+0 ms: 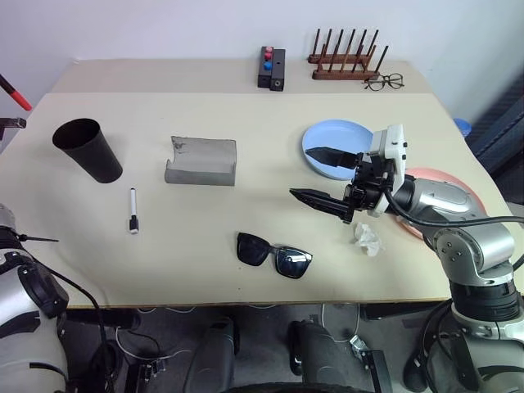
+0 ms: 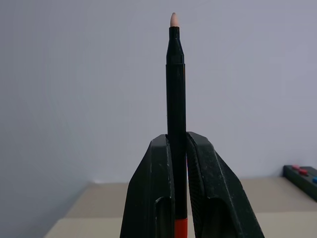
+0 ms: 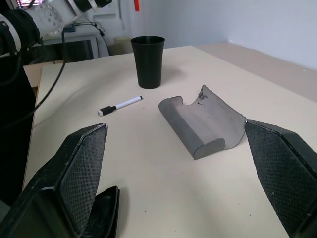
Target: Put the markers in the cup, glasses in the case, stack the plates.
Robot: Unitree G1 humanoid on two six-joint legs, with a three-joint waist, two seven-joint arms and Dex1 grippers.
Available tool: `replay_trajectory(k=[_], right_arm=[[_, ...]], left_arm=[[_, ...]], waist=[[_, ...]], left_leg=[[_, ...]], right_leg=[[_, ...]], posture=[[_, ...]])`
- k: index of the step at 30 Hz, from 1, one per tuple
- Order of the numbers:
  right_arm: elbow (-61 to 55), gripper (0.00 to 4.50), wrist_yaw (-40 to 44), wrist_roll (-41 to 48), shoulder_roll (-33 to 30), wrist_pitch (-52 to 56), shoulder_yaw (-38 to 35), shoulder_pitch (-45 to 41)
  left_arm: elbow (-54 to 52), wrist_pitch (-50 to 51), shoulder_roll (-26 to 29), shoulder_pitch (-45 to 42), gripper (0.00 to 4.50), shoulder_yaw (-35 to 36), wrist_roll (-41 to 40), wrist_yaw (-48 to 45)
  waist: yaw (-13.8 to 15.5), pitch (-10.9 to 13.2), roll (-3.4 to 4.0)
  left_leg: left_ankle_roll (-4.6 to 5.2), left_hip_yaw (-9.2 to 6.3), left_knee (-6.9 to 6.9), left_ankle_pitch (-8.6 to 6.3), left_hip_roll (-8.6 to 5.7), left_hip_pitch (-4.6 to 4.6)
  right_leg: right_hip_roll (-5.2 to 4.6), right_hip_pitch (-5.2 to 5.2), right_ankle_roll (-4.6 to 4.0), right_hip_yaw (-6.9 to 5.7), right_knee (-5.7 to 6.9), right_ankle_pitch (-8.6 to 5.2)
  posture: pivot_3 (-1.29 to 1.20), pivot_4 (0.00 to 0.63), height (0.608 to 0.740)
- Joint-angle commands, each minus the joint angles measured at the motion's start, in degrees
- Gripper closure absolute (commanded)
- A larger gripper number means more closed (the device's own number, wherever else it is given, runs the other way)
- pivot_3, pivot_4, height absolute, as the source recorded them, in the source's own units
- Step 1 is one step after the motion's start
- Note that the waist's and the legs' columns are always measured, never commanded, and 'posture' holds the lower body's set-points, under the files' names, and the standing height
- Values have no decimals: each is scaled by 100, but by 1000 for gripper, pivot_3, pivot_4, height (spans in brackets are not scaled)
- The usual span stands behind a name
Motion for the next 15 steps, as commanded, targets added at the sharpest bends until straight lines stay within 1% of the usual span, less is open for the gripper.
replay_trajectory(k=[1,7,9,15], right_arm=[[-216,0,-21,41,-21,-93,-148,-58],[-229,0,-44,51,-25,-86,-151,-70],[-240,0,-51,34,-32,-94,-150,-54],[-264,0,-72,32,-40,-90,-165,-13]], left_arm=[[-3,43,-121,-125,4469,8,-185,-125],[87,334,-229,-72,4469,-143,-106,-198],[37,294,-235,16,4469,-285,46,-112],[-122,551,-234,110,4469,-354,59,142]], waist=[[-13,-1,-1],[-51,-1,-3],[-37,-1,-3],[-27,-1,-3]], left_leg=[[0,0,2,0,0,0],[0,0,0,0,1,3],[0,0,0,0,1,4],[0,0,1,0,1,4]], right_leg=[[0,0,1,0,0,0],[1,-1,1,0,2,1],[1,-1,1,1,3,1],[1,0,1,1,2,1]], posture=[[0,150,740],[0,150,740],[0,150,740],[0,150,740]])
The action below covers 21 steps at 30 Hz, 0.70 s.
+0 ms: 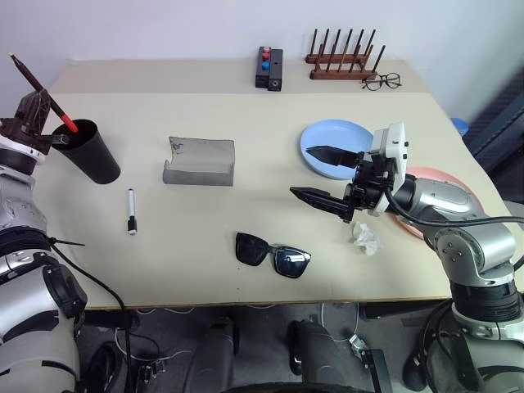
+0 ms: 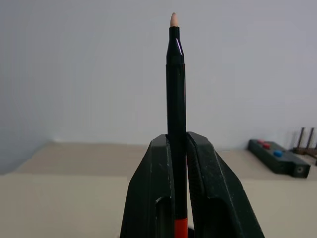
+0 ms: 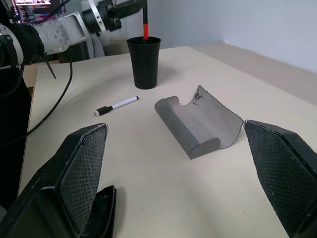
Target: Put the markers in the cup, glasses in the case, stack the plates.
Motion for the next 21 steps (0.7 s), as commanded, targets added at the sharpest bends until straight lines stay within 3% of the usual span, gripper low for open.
replay_trajectory(k=[1,16,21], right_arm=[[-205,0,-13,32,-38,-91,-154,-16],[-204,0,-42,1,-25,-109,-131,-36],[-175,0,-41,-30,-17,-133,-115,-53]], left_arm=[[-295,145,65,27,4469,-62,10,88],[-670,718,-79,423,4469,-173,-3,314],[-752,704,-85,444,2247,-136,-28,383]], waist=[[6,0,0],[3,0,-1],[8,0,-1]], left_leg=[[0,0,0,0,0,0],[0,0,0,0,0,0],[0,0,1,0,0,0]], right_leg=[[0,1,0,0,0,0],[0,0,0,0,0,0],[0,1,0,0,-1,0]], posture=[[0,150,740],[0,150,740],[0,150,740]])
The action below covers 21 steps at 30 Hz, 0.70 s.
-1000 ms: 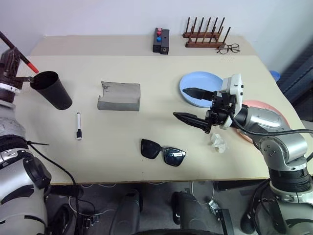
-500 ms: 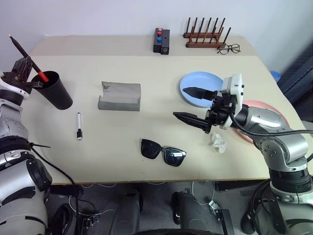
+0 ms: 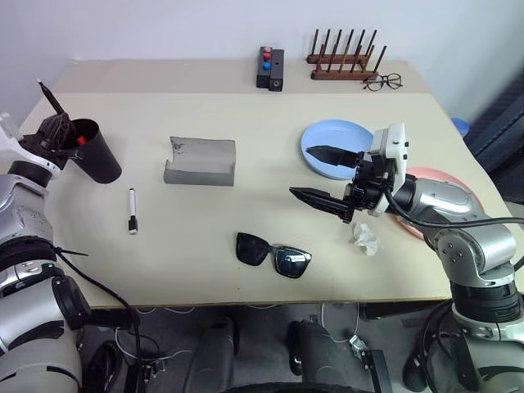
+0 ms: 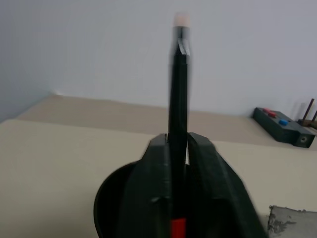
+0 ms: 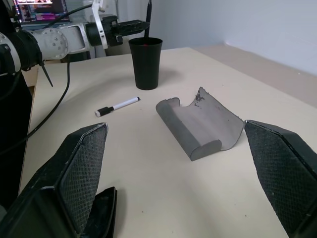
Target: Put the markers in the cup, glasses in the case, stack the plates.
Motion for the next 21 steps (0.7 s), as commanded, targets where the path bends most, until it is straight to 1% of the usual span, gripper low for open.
replay_trajectory(k=[1,3,4,5,8,11,14,18,19,21], right_arm=[[-141,0,-12,-29,-14,-138,-110,-64],[-127,0,-8,-38,-8,-147,-103,-68],[-122,0,-7,-44,-7,-153,-102,-67],[-116,0,-5,-51,-5,-159,-100,-66],[-106,0,2,-68,3,-173,-101,-60],[-101,0,6,-86,17,-183,-104,-57],[-90,0,1,-94,19,-186,-115,-57],[-11,0,93,-32,-46,-178,-203,-54],[41,0,132,-23,-67,-196,-240,-80],[140,0,162,39,-50,-213,-332,-152]], left_arm=[[-270,-36,68,11,1700,21,-22,29],[-333,-50,76,14,724,34,-42,29],[-383,-33,80,16,153,52,-66,39],[-440,-4,82,19,26,71,-92,52],[-773,205,109,99,26,-3,-71,85],[-1288,886,139,164,26,-6,-208,205],[-2158,1941,245,360,26,-95,-410,250],[-4105,4184,707,638,26,-467,-959,410],[-4464,4735,772,547,26,-431,-1248,526],[-4785,5393,812,356,26,-317,-1520,820]], waist=[[-3,0,0],[-3,0,0],[-3,0,0],[-3,0,0],[-3,0,0],[-8,0,0],[-12,0,0],[-13,0,0],[-7,0,0],[-1,0,0]], left_leg=[[0,0,0,0,0,0],[0,0,0,0,0,0],[0,0,0,0,0,0],[0,0,0,0,0,0],[0,0,0,0,0,0],[0,0,0,0,0,0],[0,-1,0,0,0,0],[0,-2,-1,0,0,0],[-1,-3,-1,0,0,0],[-1,-5,0,-1,0,0]], right_leg=[[0,0,0,0,0,0],[0,0,0,0,0,0],[0,0,0,0,0,0],[0,0,0,0,0,0],[0,0,0,0,0,0],[0,0,0,0,0,0],[0,0,0,1,0,0],[0,-1,0,2,0,0],[0,0,-1,2,0,0],[0,3,-1,3,-1,-1]], posture=[[0,150,740],[0,150,740],[0,150,740],[0,150,740],[0,150,740],[0,150,740],[0,150,740],[0,150,740],[0,150,740],[0,150,740]])
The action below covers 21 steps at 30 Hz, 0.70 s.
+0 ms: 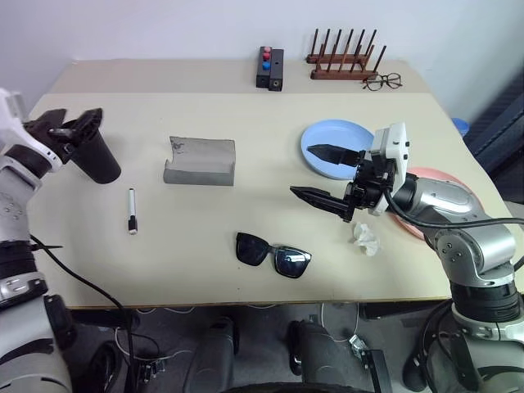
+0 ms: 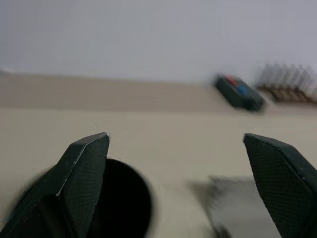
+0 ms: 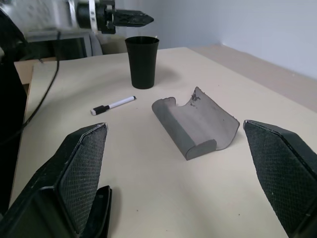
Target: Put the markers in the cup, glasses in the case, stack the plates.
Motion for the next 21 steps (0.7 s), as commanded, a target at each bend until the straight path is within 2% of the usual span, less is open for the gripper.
replay_trajectory(k=[1,5,11,17,21], right_arm=[[73,0,92,217,-32,-90,-338,-195],[139,0,270,542,-13,-48,-511,-310],[75,0,485,587,-54,-278,-663,-238],[82,0,624,354,-224,-426,-563,-48],[97,0,558,331,-174,-400,-497,-82]], left_arm=[[-723,1074,186,-412,26,165,-505,433],[-1056,2623,263,-677,26,178,-983,845],[-1506,4730,-201,-686,26,553,-898,1892],[-1596,4989,-633,-52,26,655,-726,2595],[-1626,4989,-1346,87,26,1009,-666,3199]], waist=[[2,0,0],[-35,1,2],[-26,1,2],[-15,1,1],[17,0,-2]], left_leg=[[0,-1,0,0,-1,1],[0,2,-5,0,0,13],[0,1,-12,0,0,17],[0,2,-12,0,0,22],[-1,2,-11,0,0,27]], right_leg=[[0,0,0,0,0,0],[1,4,0,2,1,-1],[3,4,2,4,2,-2],[4,7,1,7,1,-2],[3,15,0,9,0,-2]], posture=[[0,150,740],[0,150,740],[0,150,740],[0,150,740],[0,150,740]])
